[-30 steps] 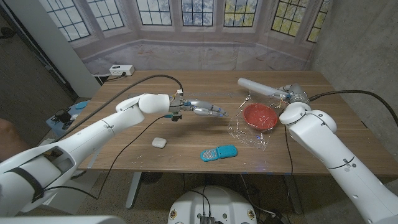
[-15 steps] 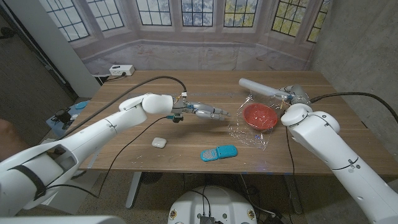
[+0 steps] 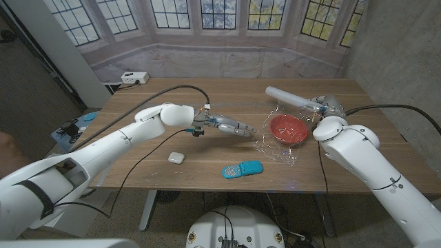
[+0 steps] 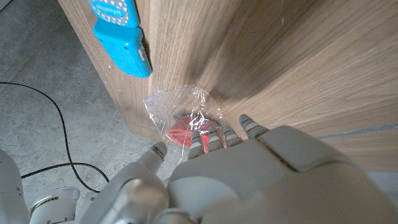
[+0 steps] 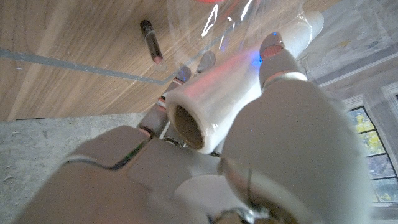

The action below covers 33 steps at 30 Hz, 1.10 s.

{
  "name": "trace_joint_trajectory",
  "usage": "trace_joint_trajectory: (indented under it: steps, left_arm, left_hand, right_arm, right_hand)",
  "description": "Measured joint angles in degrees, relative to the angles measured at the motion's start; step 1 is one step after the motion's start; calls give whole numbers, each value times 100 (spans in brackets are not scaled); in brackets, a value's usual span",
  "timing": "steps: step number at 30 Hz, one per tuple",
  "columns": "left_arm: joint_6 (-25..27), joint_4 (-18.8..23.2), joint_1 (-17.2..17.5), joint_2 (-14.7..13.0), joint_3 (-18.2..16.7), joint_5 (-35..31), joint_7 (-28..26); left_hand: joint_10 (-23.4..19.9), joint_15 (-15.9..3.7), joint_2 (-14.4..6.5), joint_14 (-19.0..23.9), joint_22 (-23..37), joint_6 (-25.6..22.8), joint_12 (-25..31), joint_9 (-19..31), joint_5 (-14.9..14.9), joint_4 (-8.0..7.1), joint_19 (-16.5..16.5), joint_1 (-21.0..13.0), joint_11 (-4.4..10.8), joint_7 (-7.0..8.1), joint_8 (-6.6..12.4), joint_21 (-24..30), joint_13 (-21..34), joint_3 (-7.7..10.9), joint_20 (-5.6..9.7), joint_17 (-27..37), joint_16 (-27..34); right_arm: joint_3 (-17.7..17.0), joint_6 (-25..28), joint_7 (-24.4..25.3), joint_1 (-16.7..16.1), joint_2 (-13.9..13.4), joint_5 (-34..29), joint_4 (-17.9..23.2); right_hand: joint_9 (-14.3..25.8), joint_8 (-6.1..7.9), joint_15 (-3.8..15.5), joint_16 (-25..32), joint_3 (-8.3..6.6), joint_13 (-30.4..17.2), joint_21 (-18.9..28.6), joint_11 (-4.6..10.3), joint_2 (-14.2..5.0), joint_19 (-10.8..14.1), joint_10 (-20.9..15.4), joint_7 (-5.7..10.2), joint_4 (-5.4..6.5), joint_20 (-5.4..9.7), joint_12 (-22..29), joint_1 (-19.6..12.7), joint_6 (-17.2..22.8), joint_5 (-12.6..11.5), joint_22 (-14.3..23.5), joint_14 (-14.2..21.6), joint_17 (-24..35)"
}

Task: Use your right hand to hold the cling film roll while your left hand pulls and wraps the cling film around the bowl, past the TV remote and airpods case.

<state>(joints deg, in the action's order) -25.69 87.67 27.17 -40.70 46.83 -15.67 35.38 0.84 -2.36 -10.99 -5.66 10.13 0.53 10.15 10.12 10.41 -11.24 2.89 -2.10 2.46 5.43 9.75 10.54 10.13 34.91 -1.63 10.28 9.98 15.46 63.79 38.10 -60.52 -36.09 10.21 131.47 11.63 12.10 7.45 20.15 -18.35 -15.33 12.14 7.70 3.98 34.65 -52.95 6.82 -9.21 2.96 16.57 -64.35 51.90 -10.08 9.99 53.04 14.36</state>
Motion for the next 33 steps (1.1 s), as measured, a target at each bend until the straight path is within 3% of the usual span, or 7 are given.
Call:
trace_joint_trajectory:
  steps: [12,18,33]
  left_arm:
    - [-90,-243,-145,107,93,-79,12]
    - [-170,-349,-197,158,135,-140,25]
    - [-209,-515,-305,268,255,-318,-18]
  left_hand:
    - [-45,23,-23,59,15,-75,68,1,0,0,20,129,-44,-74,45,0,1,0,-21,-1,55]
    - [-84,1,-23,127,15,-52,89,1,0,-24,101,174,-84,-113,45,0,1,25,146,-1,67]
    - [-209,21,-3,291,14,-105,134,1,0,-23,142,193,-103,-166,45,13,1,25,185,-1,111]
  right_arm:
    - [-19,-106,92,12,-33,170,-65]
    - [-39,-171,122,26,-56,239,-150]
    - [-94,-419,191,5,-102,385,-315]
  right_hand:
    - [0,-1,14,0,4,0,0,-1,-3,32,1,0,-4,32,-5,2,0,1,0,35,16]
    - [0,-3,14,22,4,1,0,-1,-3,32,1,0,-4,32,-9,3,0,1,0,34,16]
    - [0,-1,14,21,4,4,0,-11,-3,31,11,0,-4,31,-3,3,0,-11,0,34,15]
